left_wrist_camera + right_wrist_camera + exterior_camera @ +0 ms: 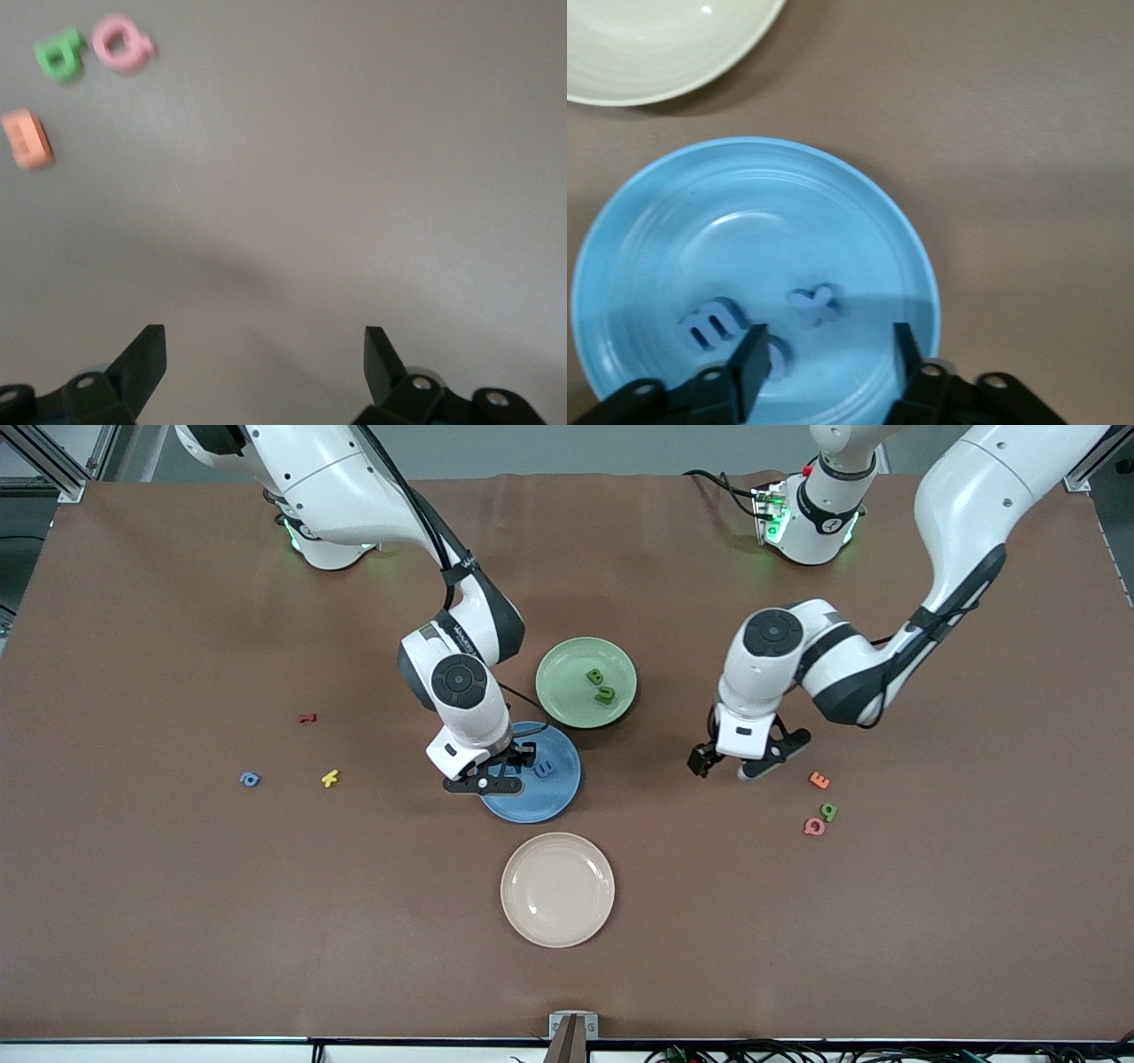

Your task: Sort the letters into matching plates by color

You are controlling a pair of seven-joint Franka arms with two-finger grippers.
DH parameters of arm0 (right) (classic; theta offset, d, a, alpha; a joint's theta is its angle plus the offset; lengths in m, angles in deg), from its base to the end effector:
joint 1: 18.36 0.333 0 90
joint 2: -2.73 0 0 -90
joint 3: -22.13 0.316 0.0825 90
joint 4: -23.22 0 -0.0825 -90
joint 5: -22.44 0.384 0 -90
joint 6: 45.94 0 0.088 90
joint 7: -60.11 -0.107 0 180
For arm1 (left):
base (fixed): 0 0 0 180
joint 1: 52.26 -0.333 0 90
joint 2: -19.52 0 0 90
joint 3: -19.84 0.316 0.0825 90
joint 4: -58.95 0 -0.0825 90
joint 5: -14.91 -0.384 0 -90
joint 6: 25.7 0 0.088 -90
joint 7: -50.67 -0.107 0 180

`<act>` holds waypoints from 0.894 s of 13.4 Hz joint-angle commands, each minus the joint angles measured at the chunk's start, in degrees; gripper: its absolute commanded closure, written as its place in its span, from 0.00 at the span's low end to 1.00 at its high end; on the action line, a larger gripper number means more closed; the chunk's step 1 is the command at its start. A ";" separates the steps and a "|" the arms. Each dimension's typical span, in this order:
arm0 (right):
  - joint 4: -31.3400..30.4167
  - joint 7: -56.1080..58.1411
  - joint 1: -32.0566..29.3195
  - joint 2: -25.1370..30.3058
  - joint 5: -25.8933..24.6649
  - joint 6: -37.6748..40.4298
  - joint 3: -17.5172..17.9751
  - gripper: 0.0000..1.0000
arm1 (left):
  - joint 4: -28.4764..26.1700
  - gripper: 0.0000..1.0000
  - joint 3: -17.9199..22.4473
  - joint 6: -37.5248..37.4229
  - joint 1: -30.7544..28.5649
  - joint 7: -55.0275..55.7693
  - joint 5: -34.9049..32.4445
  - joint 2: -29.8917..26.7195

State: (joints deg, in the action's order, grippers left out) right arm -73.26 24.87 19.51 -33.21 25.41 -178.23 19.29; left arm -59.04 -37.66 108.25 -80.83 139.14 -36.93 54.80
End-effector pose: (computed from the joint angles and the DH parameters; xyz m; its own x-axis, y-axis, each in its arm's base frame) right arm 0.5535 0.3936 0.2355 0.9996 -0.0291 -0.0064 -0.0292 -0.9996 -0.0068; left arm 0.5282 -0.2590 0.2582 0.8708 0.4674 0.1523 0.4679 -0.8831 0.0353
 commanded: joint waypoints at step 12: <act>-3.63 40.23 -32.40 11.33 0.02 18.92 -0.15 0.00 | 5.31 0.03 6.16 -0.02 -12.57 -64.95 -0.81 4.97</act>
State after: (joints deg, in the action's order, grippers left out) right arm -74.50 60.82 -8.17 -23.93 25.43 -158.87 17.94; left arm -55.88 -32.55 107.98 -93.66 80.74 -36.97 57.62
